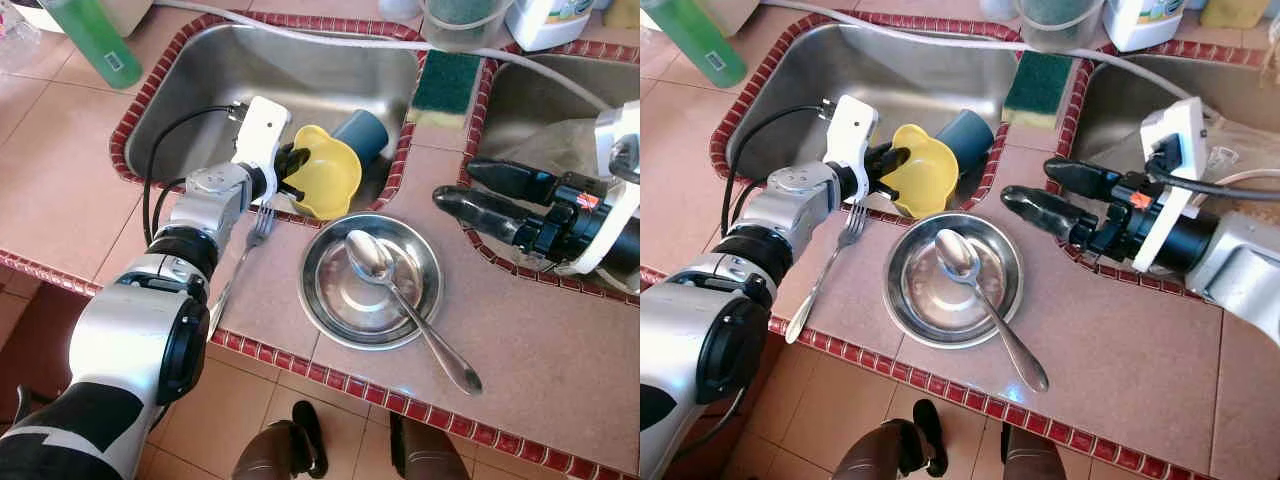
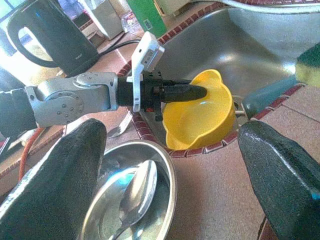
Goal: Kitchen organization
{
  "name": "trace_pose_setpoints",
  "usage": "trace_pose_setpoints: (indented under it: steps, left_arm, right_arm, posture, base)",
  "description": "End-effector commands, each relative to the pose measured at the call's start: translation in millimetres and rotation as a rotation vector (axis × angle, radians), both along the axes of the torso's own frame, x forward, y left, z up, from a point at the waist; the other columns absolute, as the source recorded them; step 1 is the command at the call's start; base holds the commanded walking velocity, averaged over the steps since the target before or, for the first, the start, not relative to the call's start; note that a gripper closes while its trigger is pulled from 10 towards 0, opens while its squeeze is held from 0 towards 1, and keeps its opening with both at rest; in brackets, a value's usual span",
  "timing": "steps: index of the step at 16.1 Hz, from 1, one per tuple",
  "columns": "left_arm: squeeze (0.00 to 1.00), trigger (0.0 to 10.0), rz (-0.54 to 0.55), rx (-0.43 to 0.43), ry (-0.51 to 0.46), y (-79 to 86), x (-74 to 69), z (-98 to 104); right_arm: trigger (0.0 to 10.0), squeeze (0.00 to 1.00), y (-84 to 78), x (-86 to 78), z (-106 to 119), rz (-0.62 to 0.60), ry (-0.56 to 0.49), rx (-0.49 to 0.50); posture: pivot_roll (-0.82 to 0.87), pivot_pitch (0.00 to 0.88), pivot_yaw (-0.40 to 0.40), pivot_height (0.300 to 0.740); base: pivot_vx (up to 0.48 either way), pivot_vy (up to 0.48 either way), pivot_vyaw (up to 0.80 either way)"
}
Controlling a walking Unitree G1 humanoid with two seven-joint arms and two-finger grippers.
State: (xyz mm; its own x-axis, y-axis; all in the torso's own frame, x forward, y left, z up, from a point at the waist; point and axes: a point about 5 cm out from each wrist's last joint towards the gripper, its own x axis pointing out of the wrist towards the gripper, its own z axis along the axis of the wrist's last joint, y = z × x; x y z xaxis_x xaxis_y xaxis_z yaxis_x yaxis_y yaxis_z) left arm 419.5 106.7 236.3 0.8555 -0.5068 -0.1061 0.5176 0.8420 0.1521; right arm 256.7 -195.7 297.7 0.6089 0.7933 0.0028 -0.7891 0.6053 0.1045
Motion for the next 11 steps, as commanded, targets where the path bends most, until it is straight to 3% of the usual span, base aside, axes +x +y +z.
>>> trace_pose_setpoints:
  steps: [1, 2, 11]
  left_arm:
    - [0.31, 10.0, 0.027, -0.005, 0.029, 7.2, 0.1, -5.1]
    - [1.00, 10.0, 0.033, -0.023, 0.035, 7.8, 0.3, -4.9]
    - [1.00, 10.0, 0.054, -0.020, 0.012, 12.4, 2.3, 4.7]
  right_arm:
    - [10.0, 0.00, 8.3, -5.6, 1.2, 0.059, -0.009, -0.024]
    - [10.0, 0.00, 8.6, -6.2, 2.4, 0.063, -0.013, -0.025]
    - [10.0, 0.00, 3.4, -0.2, 3.6, 0.039, -0.031, -0.024]
  posture:
    - [-0.38, 0.369, 0.161, 0.740]
    - [-0.38, 0.368, 0.162, 0.740]
    - [-0.37, 0.343, 0.170, 0.740]
  base:
    - [0.000, 0.000, 0.00]
    - [0.000, 0.000, 0.00]
    - [0.000, 0.000, 0.00]
